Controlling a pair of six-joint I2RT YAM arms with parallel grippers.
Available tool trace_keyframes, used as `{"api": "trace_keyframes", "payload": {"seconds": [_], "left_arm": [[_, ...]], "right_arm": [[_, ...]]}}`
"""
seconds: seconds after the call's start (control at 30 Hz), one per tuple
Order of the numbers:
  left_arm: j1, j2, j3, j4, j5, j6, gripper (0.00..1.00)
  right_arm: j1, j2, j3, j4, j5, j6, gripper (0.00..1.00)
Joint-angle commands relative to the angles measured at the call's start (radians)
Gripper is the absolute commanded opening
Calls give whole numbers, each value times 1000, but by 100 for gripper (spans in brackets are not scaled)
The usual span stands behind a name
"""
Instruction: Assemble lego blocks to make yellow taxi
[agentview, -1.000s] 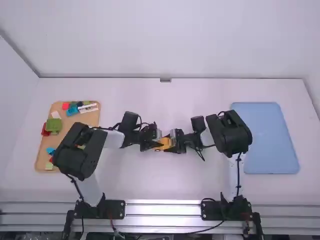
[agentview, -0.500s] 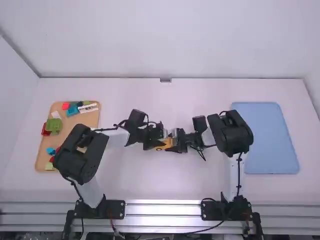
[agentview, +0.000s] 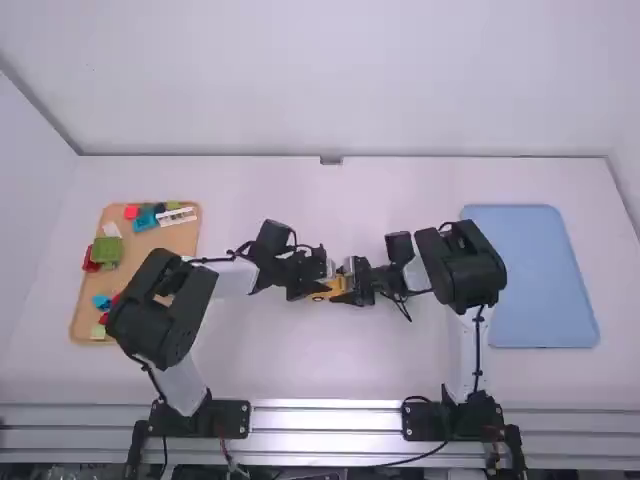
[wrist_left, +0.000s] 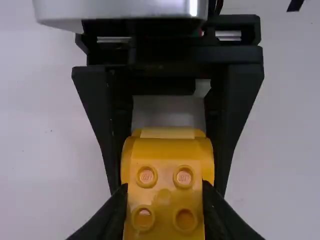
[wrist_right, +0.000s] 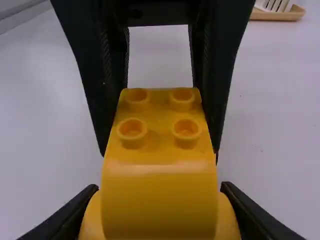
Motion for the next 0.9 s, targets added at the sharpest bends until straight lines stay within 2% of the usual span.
{"api": "trace_keyframes", "payload": {"seconds": [0.0, 0.13, 0.37, 0.43, 0.53, 0.87], "left_arm": [[-18, 39, -23, 0, -22, -3, 2], [12, 39, -45, 33, 56, -3, 2], [36, 39, -90, 70, 43, -3, 2], [29, 39, -98, 87, 43, -4, 11], [29, 39, -100, 119, 63, -3, 16], [66, 13, -65, 127, 94, -11, 22]], "right_arm": [[29, 12, 10, 6, -21, 18, 54], [29, 12, 10, 6, -21, 22, 54], [29, 12, 10, 5, -29, 21, 54], [29, 12, 10, 6, -29, 21, 55], [29, 12, 10, 6, -27, 22, 55], [29, 12, 10, 5, -27, 21, 55]]}}
